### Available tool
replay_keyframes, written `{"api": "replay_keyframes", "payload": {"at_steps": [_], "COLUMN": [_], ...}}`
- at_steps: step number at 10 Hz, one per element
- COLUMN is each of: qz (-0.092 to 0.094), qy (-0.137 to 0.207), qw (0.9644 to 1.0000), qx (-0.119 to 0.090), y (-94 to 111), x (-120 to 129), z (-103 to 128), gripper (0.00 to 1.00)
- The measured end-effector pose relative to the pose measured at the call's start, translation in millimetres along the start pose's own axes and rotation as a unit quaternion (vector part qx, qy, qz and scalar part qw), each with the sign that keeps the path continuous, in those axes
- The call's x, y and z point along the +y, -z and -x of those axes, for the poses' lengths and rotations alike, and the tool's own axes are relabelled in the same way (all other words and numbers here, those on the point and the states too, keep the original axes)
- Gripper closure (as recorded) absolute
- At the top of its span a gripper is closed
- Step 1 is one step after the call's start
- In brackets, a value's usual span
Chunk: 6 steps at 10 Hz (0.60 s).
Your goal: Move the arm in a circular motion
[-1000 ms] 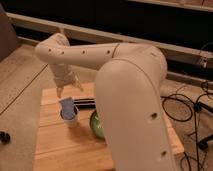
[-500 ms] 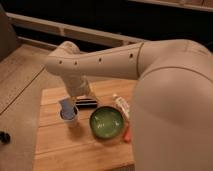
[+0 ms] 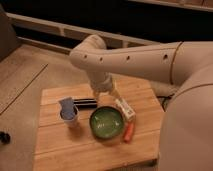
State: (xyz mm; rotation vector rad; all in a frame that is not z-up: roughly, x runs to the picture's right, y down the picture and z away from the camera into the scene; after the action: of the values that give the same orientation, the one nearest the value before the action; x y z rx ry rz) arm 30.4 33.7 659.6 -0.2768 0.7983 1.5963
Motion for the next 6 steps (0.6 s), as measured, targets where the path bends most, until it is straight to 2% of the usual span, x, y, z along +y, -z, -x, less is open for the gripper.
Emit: {"api": "replay_keyframes", "payload": {"at_steps": [2,3,4,5,6], "qz": [-0.009,-0.016,-0.020,-0.021,-0.015], "qy": [0.006,0.033,0.062,0.088,0.120], "qw": [0.9999,0.9992,0.9975,0.9954,0.9917], "qx": [0.011,0.017,0.026,0.032,0.043], "y": [1,0,-3,-7,-14], "x": [-4,16,40,63,94], "z": [38,58,69,75,75], "gripper": [0.35,0.35,0.35,0.35,0.35]}}
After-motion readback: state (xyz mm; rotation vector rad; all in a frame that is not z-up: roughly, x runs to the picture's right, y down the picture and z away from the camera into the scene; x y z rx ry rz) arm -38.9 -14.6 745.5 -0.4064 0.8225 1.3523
